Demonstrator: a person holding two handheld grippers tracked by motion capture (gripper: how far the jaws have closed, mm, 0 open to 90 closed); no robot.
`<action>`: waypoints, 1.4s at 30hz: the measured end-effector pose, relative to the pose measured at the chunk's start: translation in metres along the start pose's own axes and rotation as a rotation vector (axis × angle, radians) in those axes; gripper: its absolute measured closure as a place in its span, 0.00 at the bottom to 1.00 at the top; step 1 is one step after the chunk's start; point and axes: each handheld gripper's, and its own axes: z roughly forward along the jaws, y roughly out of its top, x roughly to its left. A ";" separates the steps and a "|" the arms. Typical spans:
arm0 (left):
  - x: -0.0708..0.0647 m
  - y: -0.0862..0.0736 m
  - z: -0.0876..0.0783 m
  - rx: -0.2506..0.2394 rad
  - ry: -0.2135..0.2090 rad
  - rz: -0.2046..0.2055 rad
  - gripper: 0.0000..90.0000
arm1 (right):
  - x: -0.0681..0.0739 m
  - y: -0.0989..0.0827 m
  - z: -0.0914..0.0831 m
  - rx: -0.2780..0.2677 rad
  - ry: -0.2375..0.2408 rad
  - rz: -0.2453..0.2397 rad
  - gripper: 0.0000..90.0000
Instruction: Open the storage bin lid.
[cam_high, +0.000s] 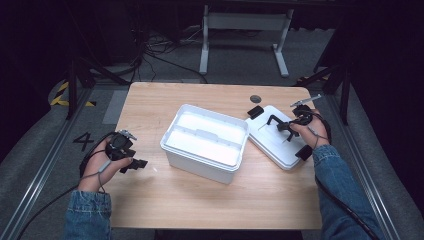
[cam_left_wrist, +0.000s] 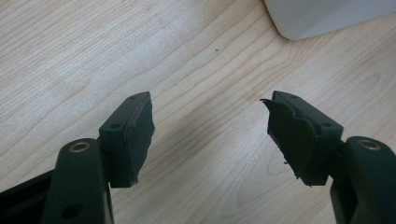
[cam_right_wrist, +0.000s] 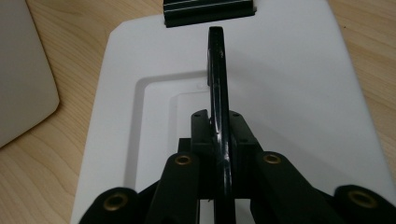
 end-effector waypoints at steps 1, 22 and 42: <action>0.000 0.000 0.000 -0.003 0.003 0.004 0.36 | 0.000 -0.001 0.000 0.001 -0.001 0.003 0.94; -0.008 -0.005 -0.006 0.005 0.010 0.019 0.35 | 0.023 0.006 -0.053 -0.108 -0.021 -0.080 0.69; -0.016 -0.012 -0.011 0.014 0.015 0.021 0.34 | 0.117 -0.026 -0.085 -0.119 0.137 -0.236 0.69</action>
